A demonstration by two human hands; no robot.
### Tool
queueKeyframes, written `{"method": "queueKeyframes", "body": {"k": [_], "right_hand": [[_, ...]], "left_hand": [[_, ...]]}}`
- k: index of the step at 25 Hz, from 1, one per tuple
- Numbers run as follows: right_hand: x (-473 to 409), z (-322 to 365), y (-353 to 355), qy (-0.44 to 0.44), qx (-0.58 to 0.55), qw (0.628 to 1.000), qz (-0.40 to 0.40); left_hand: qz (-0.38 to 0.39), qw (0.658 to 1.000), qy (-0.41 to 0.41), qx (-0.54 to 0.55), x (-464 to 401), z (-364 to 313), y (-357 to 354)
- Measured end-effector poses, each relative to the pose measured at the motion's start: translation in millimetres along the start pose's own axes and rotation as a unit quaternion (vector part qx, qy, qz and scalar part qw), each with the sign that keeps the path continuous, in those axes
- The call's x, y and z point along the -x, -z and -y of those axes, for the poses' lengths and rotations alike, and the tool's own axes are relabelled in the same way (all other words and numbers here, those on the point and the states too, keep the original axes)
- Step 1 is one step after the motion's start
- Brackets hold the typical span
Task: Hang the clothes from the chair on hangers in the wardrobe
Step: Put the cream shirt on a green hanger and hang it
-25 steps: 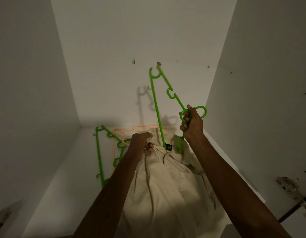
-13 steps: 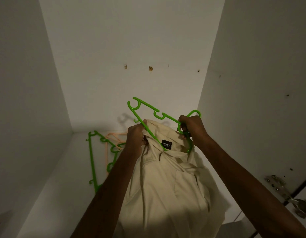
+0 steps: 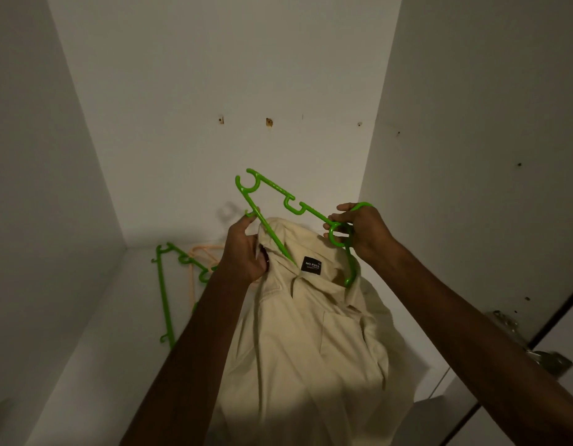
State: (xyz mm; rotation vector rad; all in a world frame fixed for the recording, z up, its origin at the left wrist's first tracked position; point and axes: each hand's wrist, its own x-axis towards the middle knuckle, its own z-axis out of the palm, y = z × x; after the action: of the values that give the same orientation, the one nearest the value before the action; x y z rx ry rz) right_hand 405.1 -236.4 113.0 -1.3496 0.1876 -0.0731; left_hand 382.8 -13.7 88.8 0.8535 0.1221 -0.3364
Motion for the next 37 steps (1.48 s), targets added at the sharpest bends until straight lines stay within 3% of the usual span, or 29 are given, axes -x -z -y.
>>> {"method": "queueKeyframes", "body": {"k": [5,9,14,17,20,25,28,31,37], "right_hand": [[5.9,1.2,-2.5,-0.019,-0.017,0.999,0.025],[5.5,26.3,-1.5,0.041,0.074,0.996,-0.001],[-1.4,33.4,7.6,0.032,0.2,0.976,-0.08],[5.6,27.2,12.3,0.047,0.222,0.97,-0.086],[7.8,29.1,14.6,0.057,0.222,0.968,-0.099],[14.5,26.6,10.8,0.081,0.213,0.971,-0.075],[13.3,28.0,14.8,0.081,0.213,0.97,-0.087],[12.8,27.8,15.1,0.082,0.237,0.966,-0.063],[9.5,26.7,8.8,0.071,0.282,0.955,-0.052]], "left_hand": [[0.011,0.998,-0.062,0.031,8.1,-18.2,-6.7],[0.006,1.0,-0.015,0.018,10.7,-23.8,-6.8],[0.037,0.999,0.03,-0.012,13.7,-25.8,-11.0],[0.016,0.999,0.035,0.005,13.2,-20.5,-3.9],[0.061,0.996,0.06,0.017,14.8,-22.4,6.1],[0.011,0.999,0.046,0.015,9.3,-21.5,12.1],[0.053,0.997,0.062,0.011,14.1,-24.0,13.8],[0.002,0.997,0.069,0.024,9.2,-27.4,16.0],[-0.019,0.998,0.067,0.01,8.6,-30.2,16.5]]}}
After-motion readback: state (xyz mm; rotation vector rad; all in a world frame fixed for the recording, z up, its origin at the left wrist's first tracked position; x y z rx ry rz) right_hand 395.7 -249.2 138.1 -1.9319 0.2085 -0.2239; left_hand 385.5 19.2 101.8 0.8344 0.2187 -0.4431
